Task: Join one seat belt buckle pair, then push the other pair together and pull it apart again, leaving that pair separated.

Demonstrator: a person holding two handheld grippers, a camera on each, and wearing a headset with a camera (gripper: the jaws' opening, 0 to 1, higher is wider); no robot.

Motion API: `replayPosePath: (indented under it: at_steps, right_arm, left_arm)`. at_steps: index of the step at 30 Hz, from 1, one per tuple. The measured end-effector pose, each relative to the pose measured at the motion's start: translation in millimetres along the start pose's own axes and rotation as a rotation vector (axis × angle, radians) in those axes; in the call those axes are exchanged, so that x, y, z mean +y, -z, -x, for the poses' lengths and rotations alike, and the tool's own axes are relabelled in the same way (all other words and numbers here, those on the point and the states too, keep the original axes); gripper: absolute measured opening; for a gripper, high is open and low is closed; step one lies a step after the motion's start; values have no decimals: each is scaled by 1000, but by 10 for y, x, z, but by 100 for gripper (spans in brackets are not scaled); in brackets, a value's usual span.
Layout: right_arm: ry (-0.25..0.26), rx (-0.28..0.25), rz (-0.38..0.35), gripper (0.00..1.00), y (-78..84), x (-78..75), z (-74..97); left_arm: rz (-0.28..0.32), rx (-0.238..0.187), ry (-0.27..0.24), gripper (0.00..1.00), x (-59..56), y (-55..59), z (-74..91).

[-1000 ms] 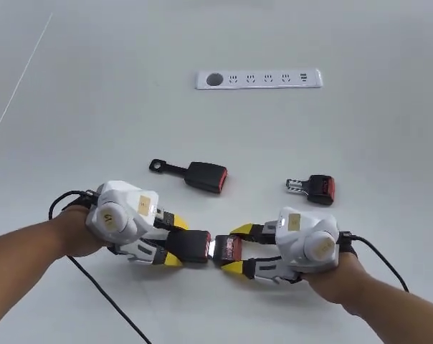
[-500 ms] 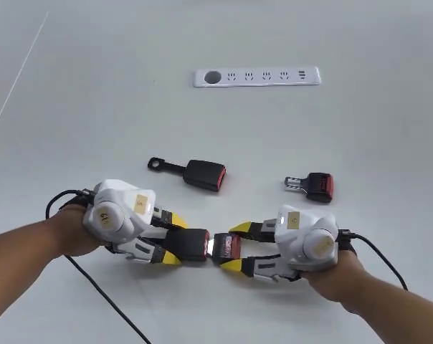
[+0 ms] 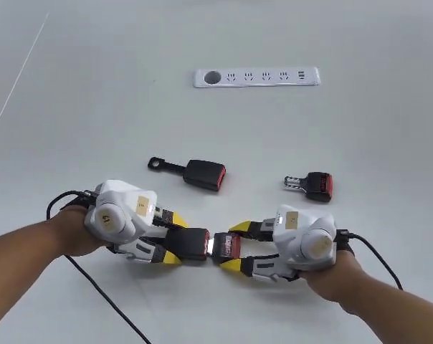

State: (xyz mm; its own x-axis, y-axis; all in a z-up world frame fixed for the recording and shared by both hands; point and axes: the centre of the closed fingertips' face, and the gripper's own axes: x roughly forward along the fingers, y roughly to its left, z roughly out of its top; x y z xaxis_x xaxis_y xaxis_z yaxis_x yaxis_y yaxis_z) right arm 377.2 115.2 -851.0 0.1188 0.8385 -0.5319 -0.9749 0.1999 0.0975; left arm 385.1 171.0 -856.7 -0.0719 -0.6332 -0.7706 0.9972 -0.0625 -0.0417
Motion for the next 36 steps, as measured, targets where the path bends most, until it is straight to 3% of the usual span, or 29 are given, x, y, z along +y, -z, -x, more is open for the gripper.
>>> replayPosePath:
  at_steps: [3,4,5,6,7,8,10,11,12,16,17,18,20,23,26,30,34,36]
  right_arm:
    - [-2,5,-24,36,-20,-16,7]
    - [1,22,-30,39,-4,-8,2]
    - [13,45,-37,46,17,-9,8]
    - [20,29,-58,57,-21,-5,15]
    - [20,-18,-119,61,-115,14,29]
    - [26,-29,-122,64,-148,-1,52]
    - [61,-33,-90,72,-192,-64,105]
    - [66,-38,-104,78,-210,-81,120]
    - [73,-59,-111,84,-250,-112,158]
    - [119,-71,-128,83,-226,-284,372]
    - [132,-75,-130,85,-215,-326,419]
    - [146,-57,-131,85,-168,-382,493]
    - [172,-46,-111,85,-119,-486,625]
    - [208,-72,-148,87,-117,-641,791]
    - [257,-95,-121,92,-118,-867,997]
    - [275,-58,-119,92,-3,-1047,1154]
    - [283,-15,-115,92,128,-1224,1286]
    - [287,-5,-114,95,166,-1280,1323]
  left_arm:
    - [9,27,-2,35,2,-8,-4]
    - [73,24,0,37,-19,-29,-7]
    - [85,15,-2,42,-13,-63,-14]
    - [76,57,-35,48,28,-25,3]
    - [43,102,-59,57,64,26,23]
    - [38,120,-65,63,64,41,41]
    - [77,11,-52,67,18,-140,52]
    - [105,2,-59,67,29,-174,96]
    - [88,11,-63,68,41,-176,120]
    - [90,-30,-121,72,176,-316,195]
    - [59,-50,-169,71,284,-374,229]
    - [43,-54,-200,69,353,-399,252]
    - [66,-66,-188,71,388,-457,259]
    - [27,-51,-189,71,509,-497,252]
    - [5,-40,-223,71,677,-538,296]
    - [-8,-50,-229,71,839,-644,321]
    - [-6,-57,-241,72,1079,-715,339]
    - [3,-71,-212,73,1097,-734,308]
